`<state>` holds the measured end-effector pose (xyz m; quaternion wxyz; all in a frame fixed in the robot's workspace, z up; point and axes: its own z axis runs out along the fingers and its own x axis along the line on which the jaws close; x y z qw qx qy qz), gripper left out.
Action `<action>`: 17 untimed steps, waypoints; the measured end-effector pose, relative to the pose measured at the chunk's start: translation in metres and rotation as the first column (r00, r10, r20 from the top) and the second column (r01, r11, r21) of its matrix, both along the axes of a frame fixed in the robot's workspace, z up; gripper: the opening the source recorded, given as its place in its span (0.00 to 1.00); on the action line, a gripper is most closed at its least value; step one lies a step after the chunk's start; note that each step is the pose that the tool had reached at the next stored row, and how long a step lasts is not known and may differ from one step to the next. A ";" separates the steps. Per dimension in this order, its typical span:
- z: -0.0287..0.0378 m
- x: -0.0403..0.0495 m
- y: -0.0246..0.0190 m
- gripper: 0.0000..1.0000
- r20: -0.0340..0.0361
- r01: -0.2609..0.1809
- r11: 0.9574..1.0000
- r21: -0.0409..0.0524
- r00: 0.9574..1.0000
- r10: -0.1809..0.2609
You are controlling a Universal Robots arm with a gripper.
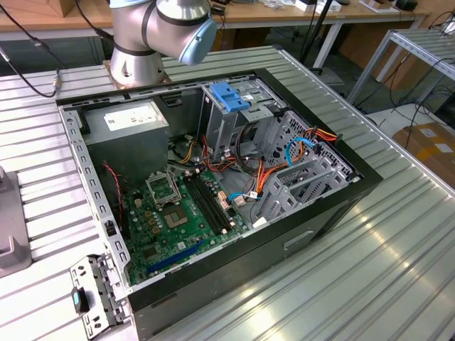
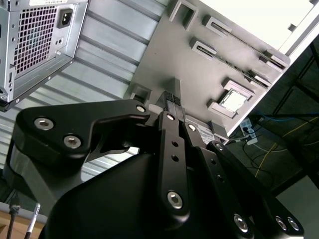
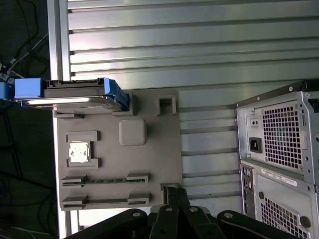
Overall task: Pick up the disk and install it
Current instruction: 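Reach for the disk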
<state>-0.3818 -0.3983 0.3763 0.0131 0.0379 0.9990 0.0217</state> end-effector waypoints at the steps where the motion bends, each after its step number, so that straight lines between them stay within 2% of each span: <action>1: 0.0000 -0.0002 0.0000 0.10 0.000 0.000 1.000 0.000 1.000 0.000; 17: -0.0004 -0.0056 0.0000 0.10 0.000 0.000 1.000 0.000 1.000 0.000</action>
